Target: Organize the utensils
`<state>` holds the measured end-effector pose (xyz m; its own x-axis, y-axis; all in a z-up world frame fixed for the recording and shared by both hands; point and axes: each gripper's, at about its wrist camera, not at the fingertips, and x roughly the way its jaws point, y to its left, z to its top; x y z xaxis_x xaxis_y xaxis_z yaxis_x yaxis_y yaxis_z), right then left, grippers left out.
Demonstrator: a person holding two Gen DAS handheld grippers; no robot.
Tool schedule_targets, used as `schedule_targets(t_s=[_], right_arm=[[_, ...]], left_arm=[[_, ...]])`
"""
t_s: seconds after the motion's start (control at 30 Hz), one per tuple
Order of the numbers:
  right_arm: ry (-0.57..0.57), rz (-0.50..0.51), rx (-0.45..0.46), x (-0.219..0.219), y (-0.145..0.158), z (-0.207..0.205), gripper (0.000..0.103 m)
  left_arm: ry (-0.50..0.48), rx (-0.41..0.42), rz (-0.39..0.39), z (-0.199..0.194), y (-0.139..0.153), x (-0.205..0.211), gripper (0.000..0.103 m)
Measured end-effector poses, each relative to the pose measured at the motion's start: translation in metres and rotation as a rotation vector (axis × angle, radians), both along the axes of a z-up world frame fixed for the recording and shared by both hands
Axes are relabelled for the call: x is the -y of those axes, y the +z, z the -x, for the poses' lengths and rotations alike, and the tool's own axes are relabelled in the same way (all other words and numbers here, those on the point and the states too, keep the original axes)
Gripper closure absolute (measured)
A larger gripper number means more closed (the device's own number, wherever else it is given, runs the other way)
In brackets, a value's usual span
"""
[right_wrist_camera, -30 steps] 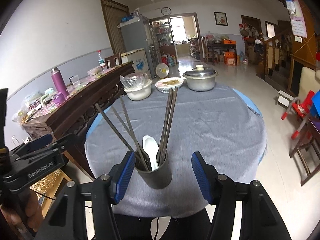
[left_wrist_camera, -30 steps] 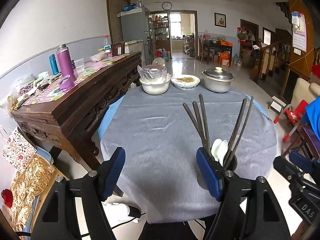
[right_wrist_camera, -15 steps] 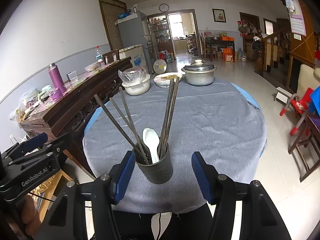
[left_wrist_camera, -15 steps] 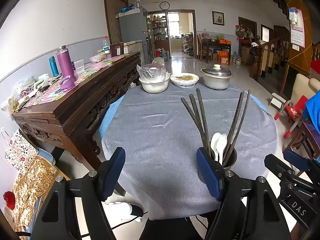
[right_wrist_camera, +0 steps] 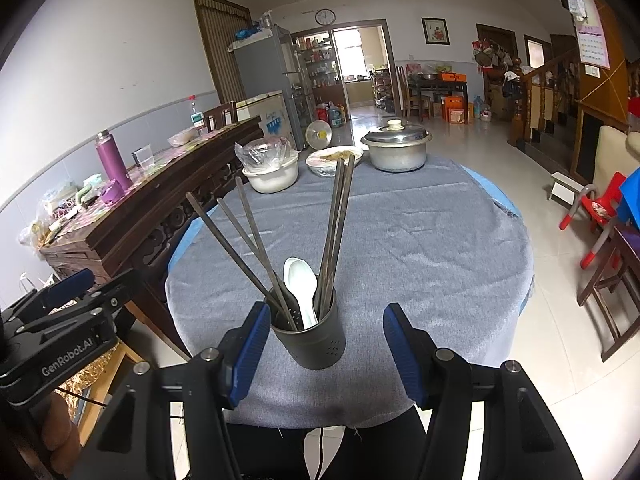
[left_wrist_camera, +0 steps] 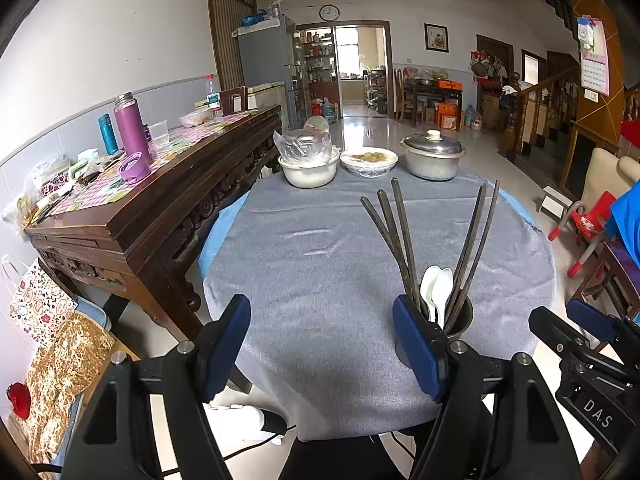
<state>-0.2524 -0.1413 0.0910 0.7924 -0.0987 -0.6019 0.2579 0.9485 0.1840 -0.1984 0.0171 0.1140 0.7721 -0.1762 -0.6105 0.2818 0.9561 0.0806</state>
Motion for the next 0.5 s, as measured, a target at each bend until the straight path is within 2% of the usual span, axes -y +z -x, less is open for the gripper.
schedule_targets(t_s=[0.5], right_arm=[[-0.006, 0.020, 0.026, -0.0025, 0.0097, 0.0009, 0.040]], left_arm=[[-0.002, -0.004, 0.000, 0.0000, -0.0008, -0.0009, 0.029]])
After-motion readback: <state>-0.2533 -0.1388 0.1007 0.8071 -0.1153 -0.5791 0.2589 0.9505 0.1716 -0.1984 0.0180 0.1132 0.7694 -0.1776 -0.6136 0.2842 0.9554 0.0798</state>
